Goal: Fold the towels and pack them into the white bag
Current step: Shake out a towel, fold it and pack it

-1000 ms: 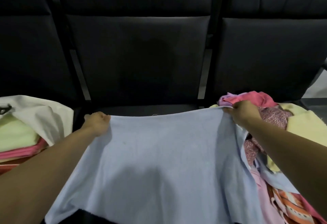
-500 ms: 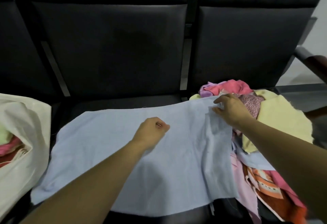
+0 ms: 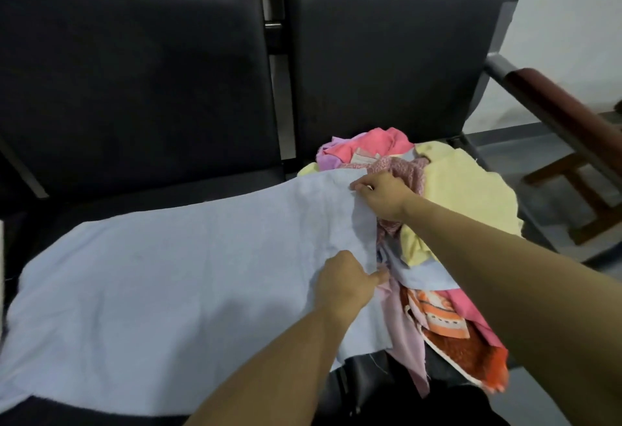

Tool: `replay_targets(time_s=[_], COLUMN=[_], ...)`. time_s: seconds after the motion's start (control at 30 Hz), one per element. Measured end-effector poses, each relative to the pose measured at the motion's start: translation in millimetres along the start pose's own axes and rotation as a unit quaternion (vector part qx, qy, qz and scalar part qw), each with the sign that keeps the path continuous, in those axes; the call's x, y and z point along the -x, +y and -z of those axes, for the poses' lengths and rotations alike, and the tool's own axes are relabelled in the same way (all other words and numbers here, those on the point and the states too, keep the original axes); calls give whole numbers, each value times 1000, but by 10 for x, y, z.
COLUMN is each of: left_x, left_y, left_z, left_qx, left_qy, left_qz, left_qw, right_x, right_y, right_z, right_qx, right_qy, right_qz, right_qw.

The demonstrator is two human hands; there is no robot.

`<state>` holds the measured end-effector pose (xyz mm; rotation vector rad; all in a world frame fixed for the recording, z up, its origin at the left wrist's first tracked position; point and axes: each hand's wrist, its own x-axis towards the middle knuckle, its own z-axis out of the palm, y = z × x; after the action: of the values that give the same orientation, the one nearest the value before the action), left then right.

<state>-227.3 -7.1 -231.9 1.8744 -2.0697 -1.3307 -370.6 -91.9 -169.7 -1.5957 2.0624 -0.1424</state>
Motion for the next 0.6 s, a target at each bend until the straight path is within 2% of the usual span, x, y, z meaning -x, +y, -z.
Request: replay_targets(time_s=[0.1,0.37,0.43,0.6], left_x=[-1,5,31,92], left_y=[-26,31,25,-78], left_z=[-83,-146,-131,-13], left_qx=[-16,-69,-49,17], left_qy=[7,-3,-10,-21], left_qz=[10,8,11,-9], left_qw=[1000,998,999,1000], right_x=[-18,28,31,132], right_y=[30,31,61,-30], right_z=[-34,-40,-92,-86], right_qx=[15,8,-30,-167], right_qy=[6,-43,-23,86], right_qz=[0,-2,-5,36], right_qw=[1000,999,999,982])
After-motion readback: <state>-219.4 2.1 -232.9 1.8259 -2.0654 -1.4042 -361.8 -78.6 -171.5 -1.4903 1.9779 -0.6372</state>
